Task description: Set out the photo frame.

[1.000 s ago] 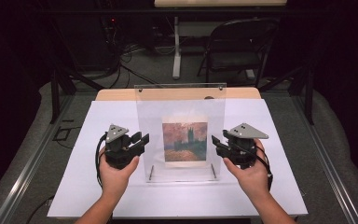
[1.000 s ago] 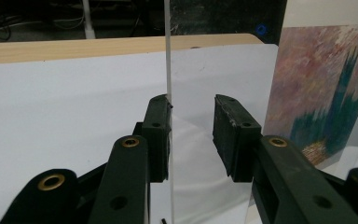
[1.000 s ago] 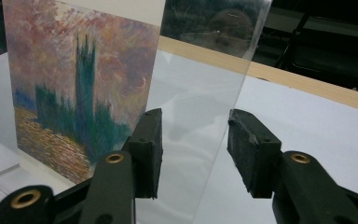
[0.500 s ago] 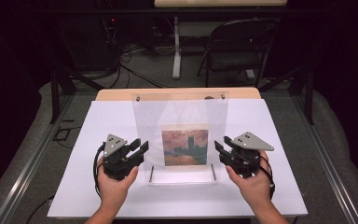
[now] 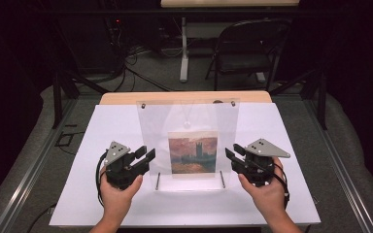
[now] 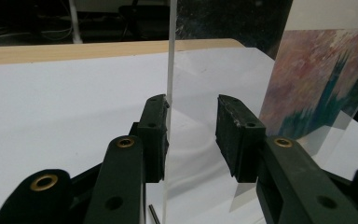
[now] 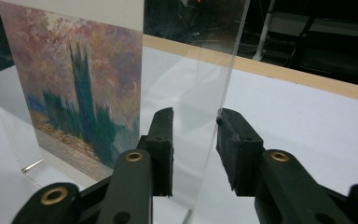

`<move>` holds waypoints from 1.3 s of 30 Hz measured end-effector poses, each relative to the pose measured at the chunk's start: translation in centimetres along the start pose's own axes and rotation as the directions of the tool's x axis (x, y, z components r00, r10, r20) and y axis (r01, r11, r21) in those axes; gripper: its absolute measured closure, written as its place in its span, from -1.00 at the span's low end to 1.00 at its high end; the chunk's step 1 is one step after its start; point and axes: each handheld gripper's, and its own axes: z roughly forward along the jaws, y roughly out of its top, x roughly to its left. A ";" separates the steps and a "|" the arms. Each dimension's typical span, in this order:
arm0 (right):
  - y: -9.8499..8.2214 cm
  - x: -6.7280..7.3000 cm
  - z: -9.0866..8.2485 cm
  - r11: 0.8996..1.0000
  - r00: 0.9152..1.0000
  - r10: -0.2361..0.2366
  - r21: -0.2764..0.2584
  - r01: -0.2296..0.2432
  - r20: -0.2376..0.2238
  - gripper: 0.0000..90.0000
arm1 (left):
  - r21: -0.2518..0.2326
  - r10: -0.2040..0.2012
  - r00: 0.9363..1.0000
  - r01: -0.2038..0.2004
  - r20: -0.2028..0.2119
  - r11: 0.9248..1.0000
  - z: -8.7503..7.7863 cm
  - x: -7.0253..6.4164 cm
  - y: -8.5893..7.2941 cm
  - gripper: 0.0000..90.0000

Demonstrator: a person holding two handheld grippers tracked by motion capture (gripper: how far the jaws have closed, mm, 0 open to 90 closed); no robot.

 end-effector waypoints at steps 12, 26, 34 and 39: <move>-0.6 0.3 -0.4 1.000 1.000 -0.002 -0.004 0.002 -0.006 0.49 | -0.003 0.002 1.000 -0.002 0.017 1.000 -0.3 -0.1 -0.4 0.36; -0.8 0.2 -0.3 1.000 1.000 -0.001 -0.005 0.001 -0.017 0.45 | 0.010 -0.007 1.000 0.007 0.018 1.000 -0.3 0.1 -0.6 0.32; -0.6 0.1 -0.7 1.000 1.000 -0.010 -0.010 0.009 -0.014 0.35 | 0.013 -0.001 1.000 0.000 0.016 1.000 -1.0 0.3 -0.5 0.22; -0.7 -0.5 -1.4 1.000 1.000 -0.013 -0.018 0.013 -0.005 0.29 | 0.001 0.010 1.000 -0.010 -0.008 1.000 -2.0 1.1 -0.7 0.12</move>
